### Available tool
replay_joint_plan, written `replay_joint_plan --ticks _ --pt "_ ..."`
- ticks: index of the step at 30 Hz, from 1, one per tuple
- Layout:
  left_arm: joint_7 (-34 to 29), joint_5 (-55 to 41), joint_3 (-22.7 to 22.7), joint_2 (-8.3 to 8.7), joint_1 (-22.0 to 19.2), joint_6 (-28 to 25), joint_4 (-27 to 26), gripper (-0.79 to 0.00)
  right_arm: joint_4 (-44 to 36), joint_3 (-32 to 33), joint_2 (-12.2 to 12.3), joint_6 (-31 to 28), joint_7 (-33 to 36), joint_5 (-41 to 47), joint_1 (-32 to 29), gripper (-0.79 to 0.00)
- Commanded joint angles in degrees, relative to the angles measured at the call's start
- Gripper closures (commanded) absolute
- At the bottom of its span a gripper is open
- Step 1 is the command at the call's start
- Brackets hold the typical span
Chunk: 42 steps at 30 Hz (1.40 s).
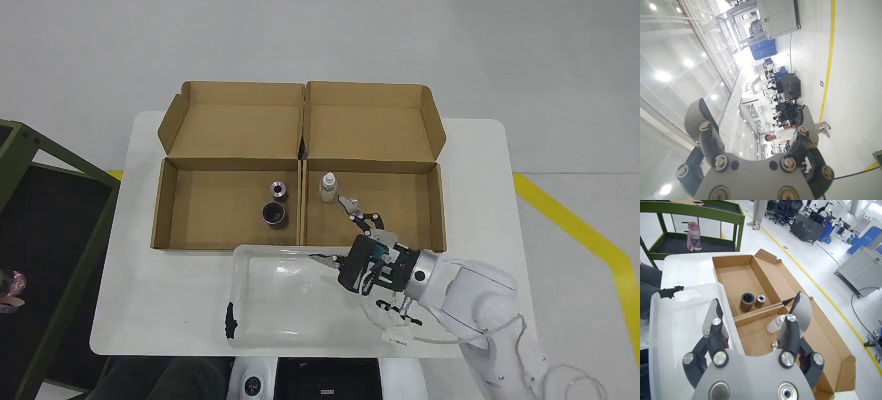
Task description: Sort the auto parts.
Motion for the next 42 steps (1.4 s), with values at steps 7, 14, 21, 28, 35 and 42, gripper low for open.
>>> replay_joint_plan --ticks 7,14,21,28,35,42 --pt "0.0 0.0 0.0 0.0 0.0 0.0 0.0 -0.785 -0.64 9.24 1.43 2.34 -10.76 -3.38 -9.82 -0.671" --pt "0.0 0.0 0.0 0.0 0.0 0.0 0.0 -0.785 -1.52 16.9 2.23 6.21 -19.18 -4.92 -18.12 -0.776" --pt "0.0 0.0 0.0 0.0 0.0 0.0 0.0 -0.785 -1.43 22.25 2.61 9.75 -24.23 -4.66 -25.12 -0.785" --pt "0.0 0.0 0.0 0.0 0.0 0.0 0.0 -0.785 -1.49 24.96 2.76 12.49 -27.27 -4.08 -29.16 -0.785" --pt "0.0 0.0 0.0 0.0 0.0 0.0 0.0 -0.785 -1.33 26.39 2.83 14.22 -29.11 -3.13 -30.98 -0.785" --pt "0.0 0.0 0.0 0.0 0.0 0.0 0.0 -0.785 -1.32 26.39 2.83 14.22 -29.11 -3.12 -30.98 -0.785"
